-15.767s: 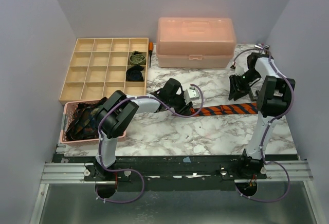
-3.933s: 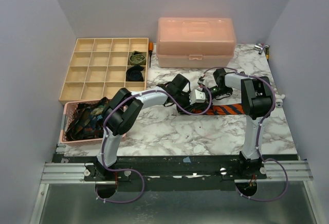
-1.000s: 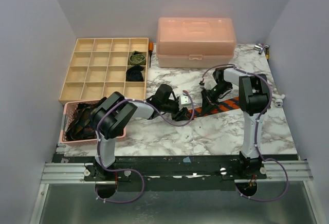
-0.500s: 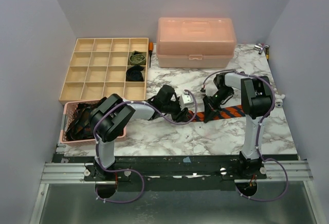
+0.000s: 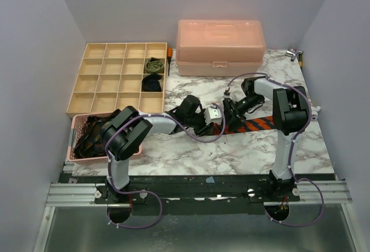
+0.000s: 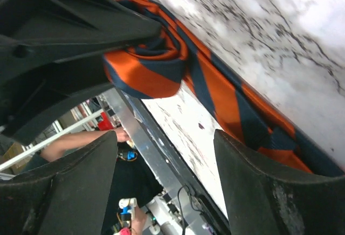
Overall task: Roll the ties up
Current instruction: Roll the tie at the center of the board.
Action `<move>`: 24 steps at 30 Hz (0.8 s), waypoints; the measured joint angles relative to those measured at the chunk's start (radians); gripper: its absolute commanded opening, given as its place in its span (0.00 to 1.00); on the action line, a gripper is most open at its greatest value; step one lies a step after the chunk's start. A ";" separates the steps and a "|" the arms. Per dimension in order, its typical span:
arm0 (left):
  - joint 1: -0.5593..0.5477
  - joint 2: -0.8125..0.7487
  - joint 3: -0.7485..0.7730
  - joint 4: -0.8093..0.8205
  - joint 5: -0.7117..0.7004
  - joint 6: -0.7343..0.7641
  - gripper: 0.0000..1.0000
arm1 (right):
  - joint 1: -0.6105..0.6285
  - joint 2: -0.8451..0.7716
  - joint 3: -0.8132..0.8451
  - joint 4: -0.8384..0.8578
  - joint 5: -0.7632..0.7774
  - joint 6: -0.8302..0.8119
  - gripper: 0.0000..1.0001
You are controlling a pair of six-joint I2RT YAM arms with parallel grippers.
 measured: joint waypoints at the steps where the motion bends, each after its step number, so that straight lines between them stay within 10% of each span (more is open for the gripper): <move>1: 0.000 0.000 0.000 0.000 0.000 0.002 0.23 | 0.000 -0.004 0.000 0.010 -0.024 0.006 0.72; 14: -0.015 0.000 0.000 0.000 -0.027 0.016 0.24 | 0.063 0.018 0.000 0.157 -0.109 0.129 0.47; 24: -0.026 0.002 0.003 -0.005 -0.049 0.018 0.39 | 0.085 0.055 -0.002 0.189 -0.100 0.182 0.00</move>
